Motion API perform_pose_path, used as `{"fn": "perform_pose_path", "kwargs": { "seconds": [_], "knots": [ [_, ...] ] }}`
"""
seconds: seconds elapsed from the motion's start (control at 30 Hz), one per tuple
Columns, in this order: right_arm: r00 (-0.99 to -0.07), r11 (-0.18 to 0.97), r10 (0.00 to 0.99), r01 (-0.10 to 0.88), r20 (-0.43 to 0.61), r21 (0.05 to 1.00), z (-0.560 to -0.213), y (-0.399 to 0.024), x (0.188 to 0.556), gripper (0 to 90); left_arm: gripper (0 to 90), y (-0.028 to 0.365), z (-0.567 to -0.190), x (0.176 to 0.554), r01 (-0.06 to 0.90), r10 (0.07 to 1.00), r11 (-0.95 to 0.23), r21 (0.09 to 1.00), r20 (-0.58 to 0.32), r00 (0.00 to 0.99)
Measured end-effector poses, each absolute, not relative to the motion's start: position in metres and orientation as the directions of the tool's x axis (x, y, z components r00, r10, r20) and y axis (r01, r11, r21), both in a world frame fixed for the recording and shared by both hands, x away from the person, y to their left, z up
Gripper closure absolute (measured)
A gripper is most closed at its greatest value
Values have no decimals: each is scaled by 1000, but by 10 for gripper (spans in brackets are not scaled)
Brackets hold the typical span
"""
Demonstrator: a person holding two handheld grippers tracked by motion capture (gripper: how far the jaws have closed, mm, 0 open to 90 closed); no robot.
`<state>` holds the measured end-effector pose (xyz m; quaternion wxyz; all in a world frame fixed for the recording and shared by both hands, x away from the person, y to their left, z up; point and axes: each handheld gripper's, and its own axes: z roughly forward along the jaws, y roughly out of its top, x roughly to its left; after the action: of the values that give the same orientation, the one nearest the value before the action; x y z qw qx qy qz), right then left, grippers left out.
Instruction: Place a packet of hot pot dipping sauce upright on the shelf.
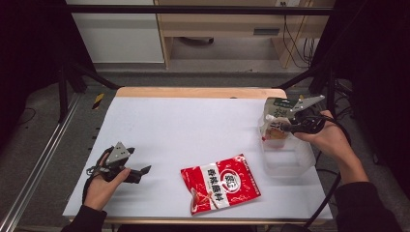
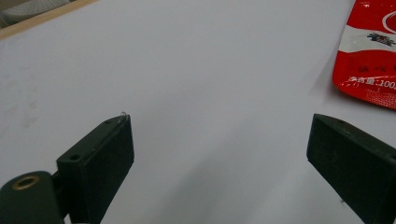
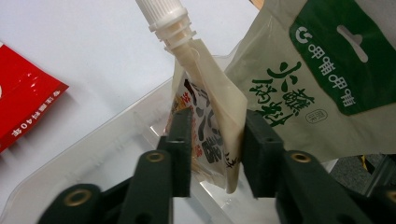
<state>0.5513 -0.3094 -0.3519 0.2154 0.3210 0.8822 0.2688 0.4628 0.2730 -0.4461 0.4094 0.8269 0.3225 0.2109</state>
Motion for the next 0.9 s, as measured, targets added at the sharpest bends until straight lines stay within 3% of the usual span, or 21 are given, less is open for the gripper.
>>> {"fn": "perform_pose_path", "kwargs": {
  "seconds": [0.5, 0.9],
  "knots": [
    [-604, 569, 754, 403, -258, 717, -324, -302, 519, 271, 75, 271, -447, 463, 361, 704, -459, 812, 85, 705],
    [-571, 526, 771, 325, -280, 786, -305, -285, 461, 177, 75, 266, -447, 462, 355, 695, -465, 811, 86, 714]
  ]
}}
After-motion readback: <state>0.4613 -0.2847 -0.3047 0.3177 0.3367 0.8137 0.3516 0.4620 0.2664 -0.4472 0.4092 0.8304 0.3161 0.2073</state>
